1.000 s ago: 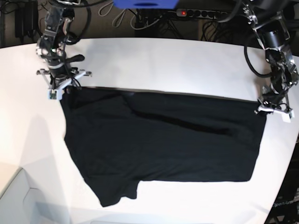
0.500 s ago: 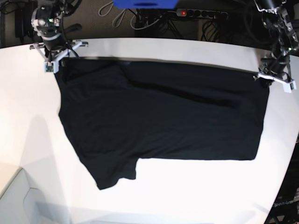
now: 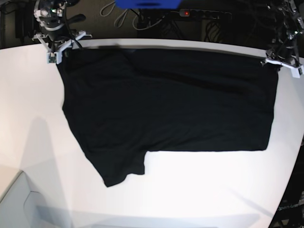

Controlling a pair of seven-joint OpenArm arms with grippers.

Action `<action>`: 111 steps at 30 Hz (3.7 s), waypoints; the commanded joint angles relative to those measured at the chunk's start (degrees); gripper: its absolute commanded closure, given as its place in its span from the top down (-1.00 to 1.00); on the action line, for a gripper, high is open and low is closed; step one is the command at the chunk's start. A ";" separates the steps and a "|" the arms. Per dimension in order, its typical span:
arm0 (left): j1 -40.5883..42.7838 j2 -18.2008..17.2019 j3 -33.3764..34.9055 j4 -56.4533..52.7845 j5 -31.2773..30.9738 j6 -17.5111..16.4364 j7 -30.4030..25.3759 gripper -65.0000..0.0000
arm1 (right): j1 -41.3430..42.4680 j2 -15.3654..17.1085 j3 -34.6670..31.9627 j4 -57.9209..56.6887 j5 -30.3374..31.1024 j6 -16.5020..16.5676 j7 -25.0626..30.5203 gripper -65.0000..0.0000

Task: Layout the t-shirt on the table in an organized manner, then fold the t-shirt properly
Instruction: 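Pull the gripped edge back with both grippers, spreading the shirt flat, then release the collar edge and move both grippers to the hem corners, then grasp the hem corners and fold them over toward the collar edge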

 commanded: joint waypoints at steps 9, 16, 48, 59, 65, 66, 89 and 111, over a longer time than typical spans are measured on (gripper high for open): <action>-1.50 -1.39 -2.50 0.16 1.95 -6.94 10.56 -0.55 | -1.93 -0.21 0.43 1.73 -0.19 3.80 0.54 -0.62; -1.59 -1.30 -8.30 0.25 1.42 -7.47 10.56 -0.14 | -2.10 -5.13 6.59 6.91 -0.19 7.67 0.54 -0.08; -26.73 -2.62 -13.14 0.16 3.79 -6.94 10.04 0.67 | 27.44 4.37 -3.52 -1.52 -0.45 7.67 0.10 0.31; -41.50 -4.73 -0.74 -13.64 25.86 -7.38 2.30 0.73 | 55.74 7.35 -5.72 -40.12 -0.54 7.41 1.33 0.30; -42.64 -5.26 2.07 -20.06 28.15 -7.03 -4.20 0.73 | 62.95 9.29 -5.81 -56.82 -0.54 7.32 11.27 0.30; -42.64 -5.78 2.07 -20.85 28.15 -7.03 -4.64 0.73 | 63.66 9.55 -5.81 -58.76 -0.54 7.32 12.32 0.30; -50.82 -9.83 11.04 -49.68 27.88 -6.94 -19.94 0.73 | 62.43 9.64 -11.96 -66.67 -0.45 7.32 17.25 -0.91; -51.52 -9.91 13.67 -57.42 28.23 -6.86 -22.93 -0.61 | 61.37 9.90 -12.22 -66.76 -0.45 7.32 17.16 -1.00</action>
